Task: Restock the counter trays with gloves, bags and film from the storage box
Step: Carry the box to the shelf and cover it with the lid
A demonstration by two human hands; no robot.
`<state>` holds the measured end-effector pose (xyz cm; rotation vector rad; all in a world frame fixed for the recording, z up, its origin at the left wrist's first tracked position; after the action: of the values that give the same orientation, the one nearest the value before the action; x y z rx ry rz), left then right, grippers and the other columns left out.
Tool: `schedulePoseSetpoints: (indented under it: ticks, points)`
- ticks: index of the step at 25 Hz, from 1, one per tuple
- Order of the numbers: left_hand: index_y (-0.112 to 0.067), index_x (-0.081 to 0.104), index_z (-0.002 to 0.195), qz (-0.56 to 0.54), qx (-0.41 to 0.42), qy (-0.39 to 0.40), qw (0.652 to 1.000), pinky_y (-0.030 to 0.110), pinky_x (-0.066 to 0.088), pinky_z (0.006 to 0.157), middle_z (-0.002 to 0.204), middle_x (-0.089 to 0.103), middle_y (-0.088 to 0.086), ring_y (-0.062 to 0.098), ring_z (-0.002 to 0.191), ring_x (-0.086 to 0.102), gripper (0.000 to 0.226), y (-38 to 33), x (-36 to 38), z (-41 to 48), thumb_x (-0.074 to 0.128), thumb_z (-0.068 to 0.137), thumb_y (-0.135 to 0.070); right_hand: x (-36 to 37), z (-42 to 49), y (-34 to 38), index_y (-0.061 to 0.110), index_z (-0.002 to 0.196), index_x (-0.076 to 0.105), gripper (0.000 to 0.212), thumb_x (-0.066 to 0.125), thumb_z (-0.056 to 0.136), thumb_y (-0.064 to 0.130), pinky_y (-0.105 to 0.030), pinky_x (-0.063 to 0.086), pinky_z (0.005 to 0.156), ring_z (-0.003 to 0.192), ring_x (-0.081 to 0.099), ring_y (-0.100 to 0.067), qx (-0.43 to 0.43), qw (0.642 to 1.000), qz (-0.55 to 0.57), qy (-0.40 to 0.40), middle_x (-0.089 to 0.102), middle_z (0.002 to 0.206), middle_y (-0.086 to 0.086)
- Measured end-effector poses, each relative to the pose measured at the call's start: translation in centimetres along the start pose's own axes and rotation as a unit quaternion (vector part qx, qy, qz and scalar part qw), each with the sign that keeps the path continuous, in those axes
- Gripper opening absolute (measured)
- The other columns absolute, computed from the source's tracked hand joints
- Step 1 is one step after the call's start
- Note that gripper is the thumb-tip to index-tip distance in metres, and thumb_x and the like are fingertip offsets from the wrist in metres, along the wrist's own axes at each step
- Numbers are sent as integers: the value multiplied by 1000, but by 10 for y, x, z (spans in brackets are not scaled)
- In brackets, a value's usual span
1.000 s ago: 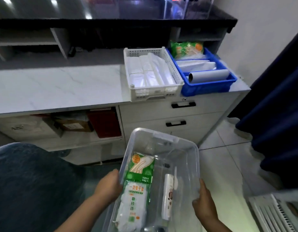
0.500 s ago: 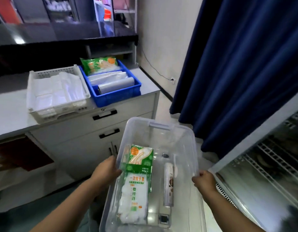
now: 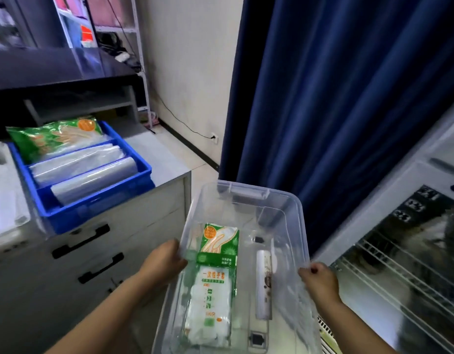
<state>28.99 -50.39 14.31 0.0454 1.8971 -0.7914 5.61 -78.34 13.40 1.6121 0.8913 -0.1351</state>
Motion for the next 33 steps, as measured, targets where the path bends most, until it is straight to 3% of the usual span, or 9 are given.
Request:
schedulePoseSetpoints:
  ticks: [5,9,15,17,20,24,29,33]
  points:
    - [-25,36,71,-27,27,48,998,28,32,53,81,54,2,17,68,47,27,-14,-32,111,62,80,-27,26,76,66,11,73,57,12,62,82,5,-30,39,60,61,51,-21,-3,998,7,-60,56,65,-2]
    - [-19,47,82,-43,72,52,995,25,37,53,74,51,-4,11,63,47,17,-47,-62,194,63,81,-27,36,144,111,11,74,59,10,61,82,6,-25,38,55,59,50,-15,11,995,30,-97,58,67,-3]
    - [-28,33,69,-27,95,22,995,22,27,47,69,45,-9,6,59,41,33,-97,-78,306,63,81,-30,56,270,156,10,73,58,11,59,84,6,-27,39,57,59,49,-18,2,997,24,-80,57,67,-6]
    - [-29,32,69,-24,74,5,997,23,27,48,69,45,-10,6,59,42,34,-111,-78,347,64,81,-32,69,324,175,7,75,59,10,58,84,4,-28,40,57,61,51,-21,-13,998,21,-56,58,68,-7]
    - [-27,29,66,-24,22,-25,999,29,29,55,73,46,-4,17,68,45,37,-129,-83,401,63,80,-29,87,396,211,4,79,59,6,58,84,1,-30,41,65,68,53,-25,-38,999,30,-13,58,71,-8]
    - [-24,27,63,-56,-70,-64,994,30,31,58,69,44,-2,22,70,45,36,-137,-93,461,60,77,-21,118,483,276,1,73,53,12,56,84,-4,-31,35,61,65,43,-22,-100,993,5,56,47,67,-12]
    - [-22,32,64,-93,-159,-114,976,29,31,54,69,50,-1,23,67,47,31,-107,-112,514,61,72,-19,186,547,349,9,61,41,28,56,82,-2,-32,27,53,58,35,-19,-190,975,-53,106,39,60,-12]
    - [-15,41,70,-109,-202,-161,960,31,34,57,70,53,3,26,69,50,26,-72,-140,579,66,73,-22,262,593,402,11,55,39,36,55,83,-5,-32,31,53,57,36,-18,-174,974,-31,144,41,59,-9]
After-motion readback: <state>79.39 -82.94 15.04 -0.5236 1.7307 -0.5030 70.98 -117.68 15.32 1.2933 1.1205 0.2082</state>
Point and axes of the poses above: each hand's wrist, its own z-axis towards the middle knuckle, its own x-axis out of the palm, y = z × x, the point moved 4 cm from there along z, towards the middle knuckle
